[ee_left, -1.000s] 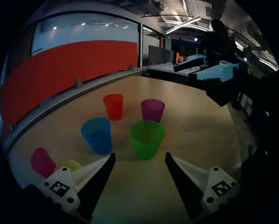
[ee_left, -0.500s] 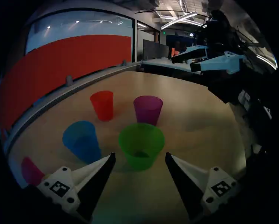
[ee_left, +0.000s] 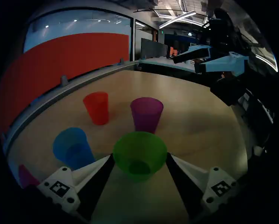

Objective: Pour water

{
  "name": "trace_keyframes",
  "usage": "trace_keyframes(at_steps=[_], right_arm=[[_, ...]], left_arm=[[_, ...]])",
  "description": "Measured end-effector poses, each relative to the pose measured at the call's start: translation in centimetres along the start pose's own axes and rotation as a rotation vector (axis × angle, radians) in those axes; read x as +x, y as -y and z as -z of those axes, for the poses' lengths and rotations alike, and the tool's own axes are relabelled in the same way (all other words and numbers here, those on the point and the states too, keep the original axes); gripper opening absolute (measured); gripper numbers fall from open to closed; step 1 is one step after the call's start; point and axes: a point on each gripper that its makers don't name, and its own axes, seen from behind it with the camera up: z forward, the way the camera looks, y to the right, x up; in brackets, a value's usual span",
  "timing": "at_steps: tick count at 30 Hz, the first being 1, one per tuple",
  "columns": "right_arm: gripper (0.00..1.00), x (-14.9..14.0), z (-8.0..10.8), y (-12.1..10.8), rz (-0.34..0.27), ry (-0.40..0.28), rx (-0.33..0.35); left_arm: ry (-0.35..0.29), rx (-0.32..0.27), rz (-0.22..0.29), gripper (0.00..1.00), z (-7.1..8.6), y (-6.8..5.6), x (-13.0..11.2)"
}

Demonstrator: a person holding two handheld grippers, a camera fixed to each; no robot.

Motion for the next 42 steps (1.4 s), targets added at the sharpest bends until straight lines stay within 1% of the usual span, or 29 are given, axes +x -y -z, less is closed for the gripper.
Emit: trace_keyframes(at_steps=[7, 11, 17, 21, 26, 32, 38, 42], right_arm=[[1.0, -0.1, -0.1, 0.0, 0.004, 0.004, -0.001], [1.0, -0.1, -0.2, 0.0, 0.005, 0.005, 0.0], [1.0, -0.2, -0.3, 0.1, 0.004, 0.007, 0.002], [1.0, -0.2, -0.3, 0.1, 0.003, 0.008, 0.001], [1.0, 0.1, -0.3, 0.1, 0.004, 0.004, -0.001], [1.0, 0.5, -0.2, 0.3, 0.012, -0.002, 0.002], [1.0, 1.3, -0.2, 0.8, 0.024, -0.012, 0.005], [1.0, 1.8, -0.1, 1.3, 0.032, -0.019, 0.009]], left_arm=[[-0.001, 0.006, 0.0, 0.99, -0.3, -0.1, 0.1], [0.004, 0.009, 0.009, 0.87, -0.4, -0.1, 0.1], [0.001, -0.004, 0.023, 0.86, -0.3, -0.2, 0.1], [-0.013, -0.008, 0.023, 0.86, 0.1, -0.2, 0.5], [-0.033, 0.0, 0.015, 0.86, 1.3, 0.0, 1.1], [-0.068, 0.012, 0.007, 0.86, 3.2, 0.4, 2.1], [-0.126, 0.044, 0.015, 0.86, 5.6, 1.4, 3.7], [-0.166, 0.068, 0.023, 0.86, 7.5, 2.2, 4.8]])
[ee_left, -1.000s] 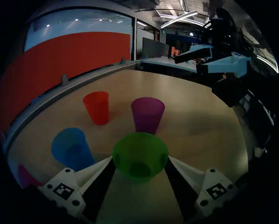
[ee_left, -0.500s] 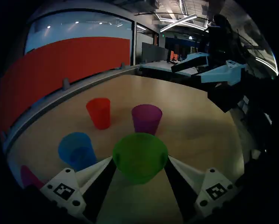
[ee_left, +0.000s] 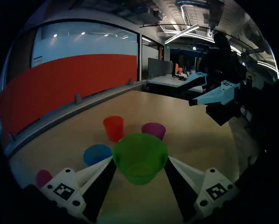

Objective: Pour water

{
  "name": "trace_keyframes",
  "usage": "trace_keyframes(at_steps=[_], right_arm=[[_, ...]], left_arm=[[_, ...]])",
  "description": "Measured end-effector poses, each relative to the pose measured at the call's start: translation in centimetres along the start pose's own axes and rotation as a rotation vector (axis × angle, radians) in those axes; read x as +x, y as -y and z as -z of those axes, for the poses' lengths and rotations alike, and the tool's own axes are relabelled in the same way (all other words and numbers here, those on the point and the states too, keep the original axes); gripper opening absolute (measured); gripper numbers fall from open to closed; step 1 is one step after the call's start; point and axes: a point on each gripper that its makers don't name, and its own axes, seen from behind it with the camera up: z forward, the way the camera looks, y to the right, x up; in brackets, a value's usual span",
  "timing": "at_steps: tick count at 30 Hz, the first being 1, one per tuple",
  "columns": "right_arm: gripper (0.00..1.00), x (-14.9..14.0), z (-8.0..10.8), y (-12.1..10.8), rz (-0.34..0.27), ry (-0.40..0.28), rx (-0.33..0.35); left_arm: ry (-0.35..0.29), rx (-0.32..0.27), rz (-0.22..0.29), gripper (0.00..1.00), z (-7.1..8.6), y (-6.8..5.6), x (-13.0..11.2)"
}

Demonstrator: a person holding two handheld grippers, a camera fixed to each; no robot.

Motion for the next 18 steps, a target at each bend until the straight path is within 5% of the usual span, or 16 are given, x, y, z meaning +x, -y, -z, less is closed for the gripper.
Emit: trace_keyframes(at_steps=[18], right_arm=[[1.0, 1.8, 0.2, 1.8, 0.031, -0.029, 0.014]], left_arm=[[-0.124, 0.085, -0.008, 0.87, 6.8, 2.3, 5.2]])
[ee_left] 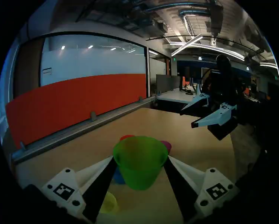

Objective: Pour water

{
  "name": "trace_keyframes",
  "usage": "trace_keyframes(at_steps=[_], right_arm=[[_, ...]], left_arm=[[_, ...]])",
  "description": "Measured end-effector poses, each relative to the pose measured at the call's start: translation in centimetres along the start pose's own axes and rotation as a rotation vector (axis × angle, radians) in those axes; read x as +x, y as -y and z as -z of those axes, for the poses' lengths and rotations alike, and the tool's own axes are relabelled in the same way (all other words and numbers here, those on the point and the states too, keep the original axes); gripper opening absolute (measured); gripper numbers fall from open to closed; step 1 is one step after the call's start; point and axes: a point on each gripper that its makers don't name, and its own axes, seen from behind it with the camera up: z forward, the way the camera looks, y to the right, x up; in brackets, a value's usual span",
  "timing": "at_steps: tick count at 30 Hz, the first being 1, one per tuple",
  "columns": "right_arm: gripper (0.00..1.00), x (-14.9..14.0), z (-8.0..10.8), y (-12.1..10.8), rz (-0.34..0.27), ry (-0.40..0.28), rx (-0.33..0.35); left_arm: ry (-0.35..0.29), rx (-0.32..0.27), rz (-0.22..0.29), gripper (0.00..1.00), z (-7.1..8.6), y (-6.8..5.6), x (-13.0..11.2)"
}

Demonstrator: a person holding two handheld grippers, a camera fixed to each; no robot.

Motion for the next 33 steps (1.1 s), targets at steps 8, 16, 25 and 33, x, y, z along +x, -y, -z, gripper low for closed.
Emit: trace_keyframes(at_steps=[8, 16, 25, 33], right_arm=[[1.0, 0.8, -0.4, 0.9, 0.007, -0.01, 0.012], [1.0, 1.3, -1.6, 1.7, 0.008, -0.012, 0.032], [1.0, 2.0, -3.7, 2.6, 0.01, -0.011, 0.055], [1.0, 2.1, -6.4, 3.3, 0.013, 0.008, 0.076]], left_arm=[[-0.066, 0.022, 0.027, 0.87, 1.4, 1.0, 1.4], [-0.122, 0.036, 0.031, 0.87, 2.5, 1.7, 2.2], [-0.145, 0.061, 0.037, 0.87, 3.7, 2.9, 2.1], [-0.168, 0.097, 0.038, 0.87, 5.0, 4.2, 1.5]])
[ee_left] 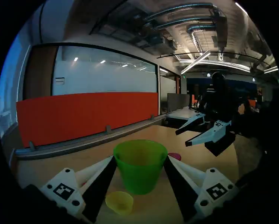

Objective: Pour water

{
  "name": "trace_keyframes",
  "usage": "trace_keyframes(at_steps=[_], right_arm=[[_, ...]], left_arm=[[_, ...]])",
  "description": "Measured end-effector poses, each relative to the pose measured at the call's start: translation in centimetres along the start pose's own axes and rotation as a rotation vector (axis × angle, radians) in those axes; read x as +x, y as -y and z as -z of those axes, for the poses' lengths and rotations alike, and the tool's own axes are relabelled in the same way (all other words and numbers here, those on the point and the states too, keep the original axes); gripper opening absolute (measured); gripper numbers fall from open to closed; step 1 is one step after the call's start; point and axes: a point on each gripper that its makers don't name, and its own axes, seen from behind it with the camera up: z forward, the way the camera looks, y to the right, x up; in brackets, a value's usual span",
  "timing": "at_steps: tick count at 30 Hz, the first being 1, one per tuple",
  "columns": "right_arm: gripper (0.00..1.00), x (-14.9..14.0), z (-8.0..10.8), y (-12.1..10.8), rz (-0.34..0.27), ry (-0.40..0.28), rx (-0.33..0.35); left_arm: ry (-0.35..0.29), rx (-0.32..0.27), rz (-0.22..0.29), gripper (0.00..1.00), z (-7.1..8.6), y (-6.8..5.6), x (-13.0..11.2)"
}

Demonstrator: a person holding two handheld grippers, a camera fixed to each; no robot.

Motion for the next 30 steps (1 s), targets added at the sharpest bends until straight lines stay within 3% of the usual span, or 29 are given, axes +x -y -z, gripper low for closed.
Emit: trace_keyframes(at_steps=[12, 30], right_arm=[[1.0, -0.6, -4.6, 0.8, 0.009, 0.063, 0.031], [1.0, -4.8, -11.2, 1.3, -0.024, 0.216, 0.032]], left_arm=[[-0.008, 0.046, 0.006, 0.86, 2.0, 2.0, -0.7], [0.007, 0.086, 0.038, 0.86, 4.6, 4.3, -2.6]])
